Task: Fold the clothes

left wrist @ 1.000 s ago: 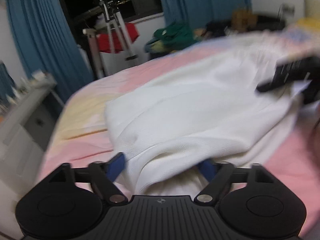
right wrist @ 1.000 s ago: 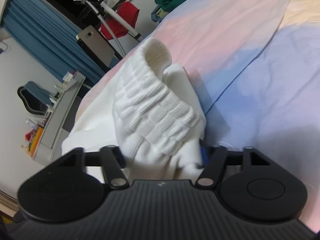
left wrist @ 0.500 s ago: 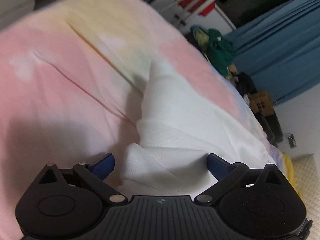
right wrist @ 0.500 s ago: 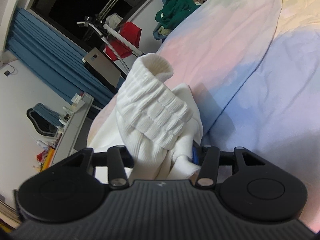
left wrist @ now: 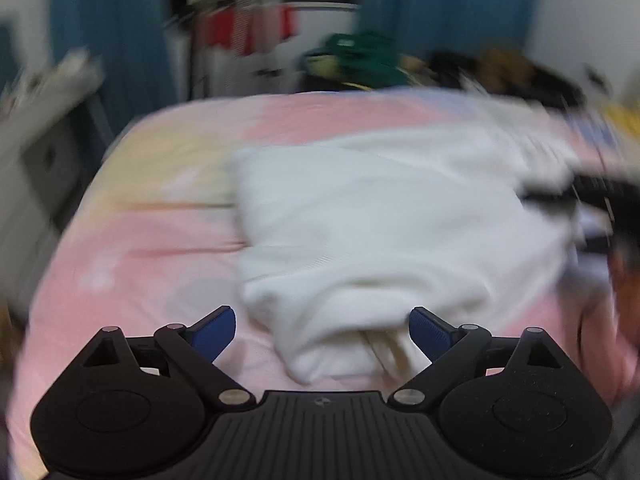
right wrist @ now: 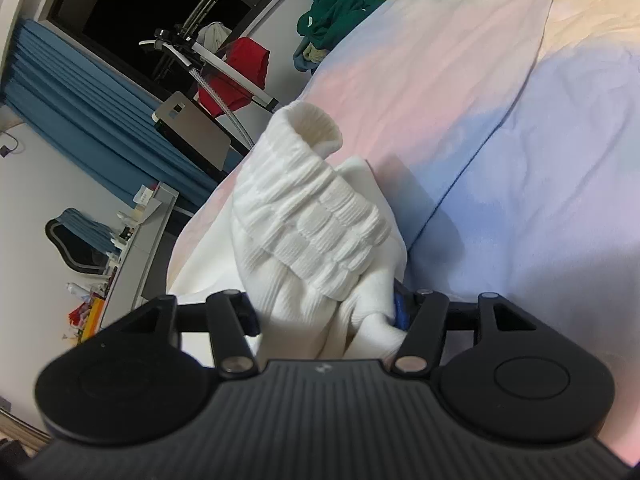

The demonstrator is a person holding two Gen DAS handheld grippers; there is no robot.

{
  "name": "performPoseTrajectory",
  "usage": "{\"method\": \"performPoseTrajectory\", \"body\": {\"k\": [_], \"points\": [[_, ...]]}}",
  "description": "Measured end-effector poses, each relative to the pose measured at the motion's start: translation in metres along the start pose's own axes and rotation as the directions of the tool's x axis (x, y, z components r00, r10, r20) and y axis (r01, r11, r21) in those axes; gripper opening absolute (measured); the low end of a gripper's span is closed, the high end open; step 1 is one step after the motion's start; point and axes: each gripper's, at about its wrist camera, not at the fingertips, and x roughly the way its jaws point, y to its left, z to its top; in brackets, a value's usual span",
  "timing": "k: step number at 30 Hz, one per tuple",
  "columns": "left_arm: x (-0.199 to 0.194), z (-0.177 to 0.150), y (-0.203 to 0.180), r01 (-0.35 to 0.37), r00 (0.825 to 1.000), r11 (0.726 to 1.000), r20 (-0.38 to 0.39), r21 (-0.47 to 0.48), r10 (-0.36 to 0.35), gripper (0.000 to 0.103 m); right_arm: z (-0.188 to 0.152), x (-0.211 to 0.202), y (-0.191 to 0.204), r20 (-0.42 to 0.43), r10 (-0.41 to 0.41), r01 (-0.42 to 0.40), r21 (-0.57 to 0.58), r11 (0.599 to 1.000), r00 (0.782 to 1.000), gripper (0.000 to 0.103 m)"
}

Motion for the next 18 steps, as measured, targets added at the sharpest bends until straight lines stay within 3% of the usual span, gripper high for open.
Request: {"method": "performPoseTrajectory", "body": {"k": [2,5,7,8,10,15,18], "points": [[0.006,-0.005,-0.014,-0.056,0.998,0.996,0.003,0.074,0.056,0.088,-0.001,-0.001,0.000,0.002,-0.002,0.002,-0.005,1.000,1.000,0.060],[0.015,-0.013,-0.035,-0.138,0.990,0.973,0.016,0.183,0.138,0.069,-0.002,-0.001,-0.001,0.004,-0.002,0.002,-0.005,1.000,1.000,0.060],[0.021,-0.018,-0.049,-0.192,0.981,0.948,0.030,0.254,0.191,0.045,-0.003,0.000,-0.001,0.005,-0.002,0.002,-0.005,1.000,1.000,0.060],[0.024,-0.021,-0.056,-0.219,0.975,0.932,0.038,0.289,0.217,0.043,-0.003,0.000,-0.001,0.006,-0.003,0.003,-0.007,1.000,1.000,0.060],[0.022,-0.020,-0.057,-0.223,0.975,0.936,0.051,0.274,0.217,0.029,-0.005,0.001,-0.001,0.010,-0.008,0.008,-0.017,1.000,1.000,0.060],[-0.002,-0.022,-0.057,-0.223,0.975,0.951,0.067,0.213,0.214,0.015,-0.004,0.003,-0.004,0.009,-0.014,0.014,-0.006,1.000,1.000,0.060],[-0.004,-0.026,-0.054,-0.106,0.994,0.981,-0.008,0.166,0.108,0.003,-0.004,0.003,-0.005,0.008,-0.014,0.014,-0.005,1.000,1.000,0.060]]}}
